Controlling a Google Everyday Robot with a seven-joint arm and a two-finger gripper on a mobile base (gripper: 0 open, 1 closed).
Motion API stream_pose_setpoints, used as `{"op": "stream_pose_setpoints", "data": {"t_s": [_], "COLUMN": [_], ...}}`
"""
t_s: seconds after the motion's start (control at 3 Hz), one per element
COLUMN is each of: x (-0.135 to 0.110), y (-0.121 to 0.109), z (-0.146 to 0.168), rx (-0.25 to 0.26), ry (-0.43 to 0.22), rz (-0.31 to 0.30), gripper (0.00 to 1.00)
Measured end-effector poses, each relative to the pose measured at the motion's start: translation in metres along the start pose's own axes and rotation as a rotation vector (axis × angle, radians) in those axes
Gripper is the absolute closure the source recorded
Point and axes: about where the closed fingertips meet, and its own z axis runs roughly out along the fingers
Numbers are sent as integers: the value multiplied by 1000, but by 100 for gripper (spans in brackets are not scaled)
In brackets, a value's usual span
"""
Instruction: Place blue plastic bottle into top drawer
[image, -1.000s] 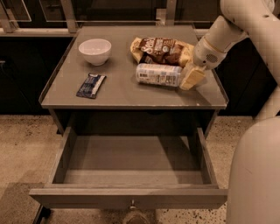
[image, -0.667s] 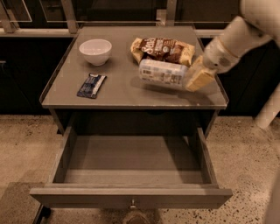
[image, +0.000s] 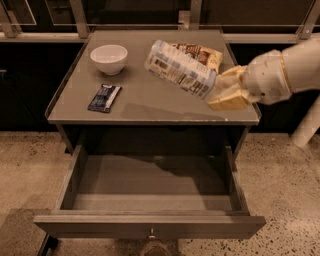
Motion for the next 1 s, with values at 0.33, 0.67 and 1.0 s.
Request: {"op": "stream_pose_setpoints", "data": {"t_s": [0.33, 0.67, 1.0], "x": [45, 79, 76], "y": [34, 62, 60], "z": [-19, -14, -8], "rx": [109, 89, 89], "ry": [-2, 29, 36], "rz": [125, 191, 169], "gripper": [100, 100, 100]}}
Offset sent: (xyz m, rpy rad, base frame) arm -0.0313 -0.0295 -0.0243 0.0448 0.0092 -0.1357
